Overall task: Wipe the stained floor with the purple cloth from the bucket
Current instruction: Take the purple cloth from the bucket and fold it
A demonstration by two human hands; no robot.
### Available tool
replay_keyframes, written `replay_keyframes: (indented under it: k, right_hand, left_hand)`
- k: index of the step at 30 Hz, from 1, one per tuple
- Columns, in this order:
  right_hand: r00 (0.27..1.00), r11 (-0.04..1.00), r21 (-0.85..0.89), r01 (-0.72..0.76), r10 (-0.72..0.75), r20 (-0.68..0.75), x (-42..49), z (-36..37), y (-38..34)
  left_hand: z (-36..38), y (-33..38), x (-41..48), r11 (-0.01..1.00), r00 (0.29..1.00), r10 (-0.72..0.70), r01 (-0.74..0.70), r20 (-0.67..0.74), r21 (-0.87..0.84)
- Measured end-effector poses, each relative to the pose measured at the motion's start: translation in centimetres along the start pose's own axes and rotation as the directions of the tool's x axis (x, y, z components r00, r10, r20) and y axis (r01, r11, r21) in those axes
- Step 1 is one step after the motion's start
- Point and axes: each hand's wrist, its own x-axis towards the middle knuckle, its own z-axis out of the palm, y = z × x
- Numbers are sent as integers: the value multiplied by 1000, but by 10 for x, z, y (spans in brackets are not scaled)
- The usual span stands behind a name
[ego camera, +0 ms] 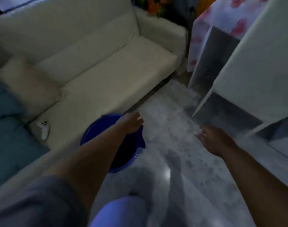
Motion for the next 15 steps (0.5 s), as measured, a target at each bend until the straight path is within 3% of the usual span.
replay_keyframes:
  k: [3,5,10,13,15]
  right_hand:
    - [997,999,43,28,-32,74,54,117,11]
    - [984,994,95,54,-69,165,88,190,14]
    - [969,931,338,140,-199,147,180,323,0]
    - [966,759,636,140,-245,80,225,369,-25]
    - [957,530,847,35,-262,125,247,386,-42]
  left_hand:
    - [87,-51,44,981,986,-163,165,21,-105]
    - [141,-83,71,920,960,-279,275,25,-278]
    - [218,-138,154,745,946,-316,295,74,-598]
    - [240,-139,177,557,945,-311,268,102,-786]
    - [254,-135,183,507,960,-267,217,88,-834]
